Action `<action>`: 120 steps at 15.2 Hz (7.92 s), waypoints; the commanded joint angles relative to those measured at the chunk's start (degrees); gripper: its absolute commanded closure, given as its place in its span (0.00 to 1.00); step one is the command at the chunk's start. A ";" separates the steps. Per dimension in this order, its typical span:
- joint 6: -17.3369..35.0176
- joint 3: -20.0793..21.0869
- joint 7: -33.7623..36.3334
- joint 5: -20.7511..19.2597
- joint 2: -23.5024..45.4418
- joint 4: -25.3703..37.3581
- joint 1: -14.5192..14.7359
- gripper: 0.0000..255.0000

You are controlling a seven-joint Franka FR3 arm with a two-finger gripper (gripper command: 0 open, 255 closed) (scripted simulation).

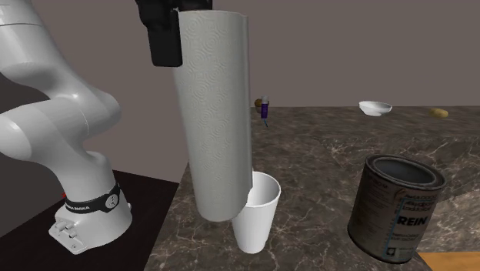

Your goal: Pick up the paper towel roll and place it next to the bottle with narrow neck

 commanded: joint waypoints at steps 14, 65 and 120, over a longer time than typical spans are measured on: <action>-12.20 -0.41 -0.84 1.34 5.57 17.57 0.42 1.00; -8.34 65.87 80.89 10.66 14.63 28.17 14.04 1.00; 27.98 74.06 93.78 -0.25 27.03 -0.33 19.44 1.00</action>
